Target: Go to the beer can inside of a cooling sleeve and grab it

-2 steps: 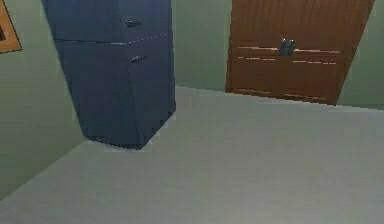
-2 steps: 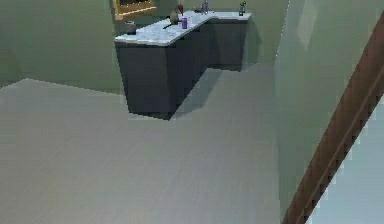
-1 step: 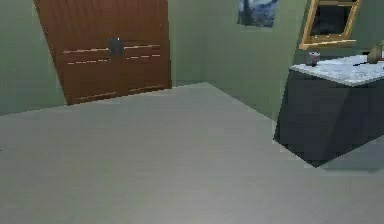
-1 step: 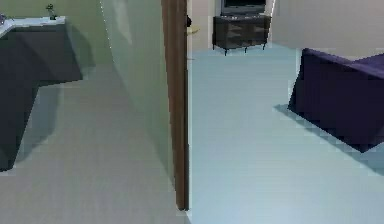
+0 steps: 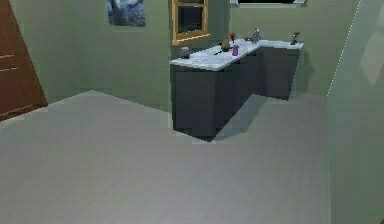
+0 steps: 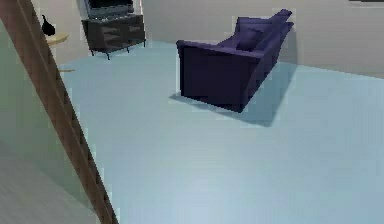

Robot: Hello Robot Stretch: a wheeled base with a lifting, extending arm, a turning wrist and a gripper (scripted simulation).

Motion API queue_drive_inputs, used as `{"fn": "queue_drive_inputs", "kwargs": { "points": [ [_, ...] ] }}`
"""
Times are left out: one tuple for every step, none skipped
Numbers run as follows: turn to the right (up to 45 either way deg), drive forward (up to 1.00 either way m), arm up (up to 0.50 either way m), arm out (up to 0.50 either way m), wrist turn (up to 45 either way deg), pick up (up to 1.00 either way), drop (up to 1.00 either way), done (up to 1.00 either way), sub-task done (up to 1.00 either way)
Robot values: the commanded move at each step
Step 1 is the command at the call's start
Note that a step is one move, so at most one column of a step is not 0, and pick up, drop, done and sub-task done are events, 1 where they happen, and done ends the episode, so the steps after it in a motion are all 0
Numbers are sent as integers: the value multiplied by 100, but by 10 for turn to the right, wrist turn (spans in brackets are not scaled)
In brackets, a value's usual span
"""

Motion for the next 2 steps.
{"fn": "queue_drive_inputs", "kwargs": {
  "points": [
    [0,50,0,0,0,0,0,0,0],
    [300,0,0,0,0,0,0,0,0]
  ]
}}
